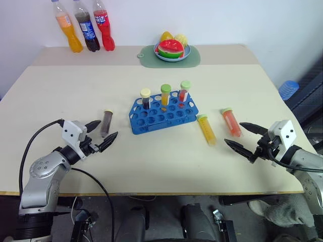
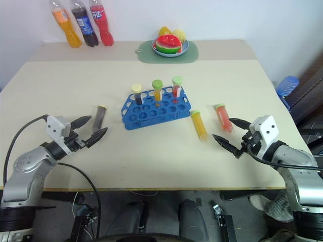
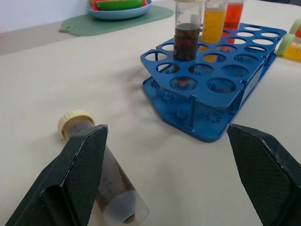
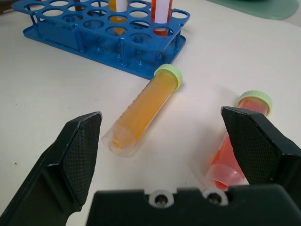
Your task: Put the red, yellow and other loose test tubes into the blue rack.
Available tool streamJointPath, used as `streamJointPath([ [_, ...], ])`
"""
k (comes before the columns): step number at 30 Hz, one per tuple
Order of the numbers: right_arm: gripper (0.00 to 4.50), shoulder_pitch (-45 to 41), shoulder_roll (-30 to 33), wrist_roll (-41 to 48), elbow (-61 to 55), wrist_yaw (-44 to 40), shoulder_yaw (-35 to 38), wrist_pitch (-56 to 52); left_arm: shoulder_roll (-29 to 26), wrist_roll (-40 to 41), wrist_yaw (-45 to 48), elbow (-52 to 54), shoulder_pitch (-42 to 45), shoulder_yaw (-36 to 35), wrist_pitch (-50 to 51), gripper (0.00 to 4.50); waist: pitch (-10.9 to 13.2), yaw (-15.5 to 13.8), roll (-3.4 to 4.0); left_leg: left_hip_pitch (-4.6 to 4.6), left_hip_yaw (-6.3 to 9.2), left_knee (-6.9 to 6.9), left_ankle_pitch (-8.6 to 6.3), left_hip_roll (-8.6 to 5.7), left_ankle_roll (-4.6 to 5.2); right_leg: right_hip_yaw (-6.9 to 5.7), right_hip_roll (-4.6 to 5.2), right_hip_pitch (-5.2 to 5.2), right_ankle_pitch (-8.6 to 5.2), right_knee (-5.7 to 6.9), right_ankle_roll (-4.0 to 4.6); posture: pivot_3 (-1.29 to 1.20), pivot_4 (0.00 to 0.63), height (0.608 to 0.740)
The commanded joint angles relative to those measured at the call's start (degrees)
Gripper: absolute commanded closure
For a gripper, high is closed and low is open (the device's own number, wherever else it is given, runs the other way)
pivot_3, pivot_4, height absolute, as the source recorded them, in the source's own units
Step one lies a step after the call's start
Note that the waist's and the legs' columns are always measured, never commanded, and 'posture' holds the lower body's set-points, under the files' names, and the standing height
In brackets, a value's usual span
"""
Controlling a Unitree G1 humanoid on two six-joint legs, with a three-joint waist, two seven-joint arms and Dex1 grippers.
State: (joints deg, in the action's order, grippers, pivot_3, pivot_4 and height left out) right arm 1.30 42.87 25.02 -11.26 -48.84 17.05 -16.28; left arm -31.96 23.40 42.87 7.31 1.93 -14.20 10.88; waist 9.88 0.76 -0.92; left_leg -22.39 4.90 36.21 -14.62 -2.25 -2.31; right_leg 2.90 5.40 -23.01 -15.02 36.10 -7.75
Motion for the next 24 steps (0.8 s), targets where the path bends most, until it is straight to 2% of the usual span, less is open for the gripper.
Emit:
streamJointPath([
  [1, 0.0, -0.3, 0.6, 0.5, -1.8, -0.1, 1.4, 0.3, -1.1, 1.7, 0.7, 2.8, -0.6, -1.0, 1.1, 0.32, 0.0, 0.0, 0.0, 0.0, 0.0, 0.0, 0.0, 0.0, 0.0, 0.0, 0.0, 0.0, 0.0, 0.0, 0.0, 0.0, 0.15, 0.74],
  [11, 0.0, -2.0, 0.9, 0.6, -1.0, 0.1, 1.0, -1.0, -1.1, 3.8, 1.9, 4.3, 0.3, -0.7, 2.0, 0.32, 0.0, 0.0, 0.0, 0.0, 0.0, 0.0, 0.0, 0.0, 0.0, 0.0, 0.0, 0.0, 0.0, 0.0, 0.0, 0.0, 0.15, 0.74],
  [12, 0.0, -2.5, 1.0, 0.9, -0.9, 0.6, 0.9, -2.2, -1.1, 4.0, 2.2, 4.4, 0.5, -0.4, 2.0, 0.32, 0.0, 0.0, 0.0, 0.0, -0.01, 0.0, 0.0, 0.0, 0.0, 0.0, 0.0, 0.0, 0.0, 0.0, 0.0, 0.0, 0.15, 0.74],
  [14, 0.0, -3.5, 0.6, -4.8, -1.6, 6.6, 0.1, -2.2, -1.8, 1.6, 3.5, 3.7, 0.8, 1.1, -0.1, 0.32, 0.0, 0.0, 0.0, 0.0, 0.0, 0.0, 0.0, 0.0, 0.0, 0.0, 0.0, 0.0, 0.0, 0.0, 0.0, 0.0, 0.15, 0.74],
  [18, 0.0, -5.9, 1.8, -5.7, -1.3, 7.4, -1.5, -6.7, -1.9, 1.0, 6.1, 4.1, 0.3, 3.4, -1.8, 0.32, 0.0, 0.0, 0.0, -0.01, -0.02, 0.0, 0.0, -0.01, 0.0, 0.0, 0.01, -0.02, 0.0, -0.01, 0.0, 0.0, 0.15, 0.74],
  [24, 0.0, -17.1, 4.8, -5.8, 3.9, 6.9, -6.3, -18.7, -2.2, 0.8, 9.1, 4.4, 1.8, 5.8, -2.9, 0.32, 0.0, 0.2, 0.04, 0.0, -0.05, 0.02, 0.0, 0.0, 0.0, 0.01, 0.01, -0.03, 0.0, 0.02, 0.01, 0.0, 0.15, 0.74],
])
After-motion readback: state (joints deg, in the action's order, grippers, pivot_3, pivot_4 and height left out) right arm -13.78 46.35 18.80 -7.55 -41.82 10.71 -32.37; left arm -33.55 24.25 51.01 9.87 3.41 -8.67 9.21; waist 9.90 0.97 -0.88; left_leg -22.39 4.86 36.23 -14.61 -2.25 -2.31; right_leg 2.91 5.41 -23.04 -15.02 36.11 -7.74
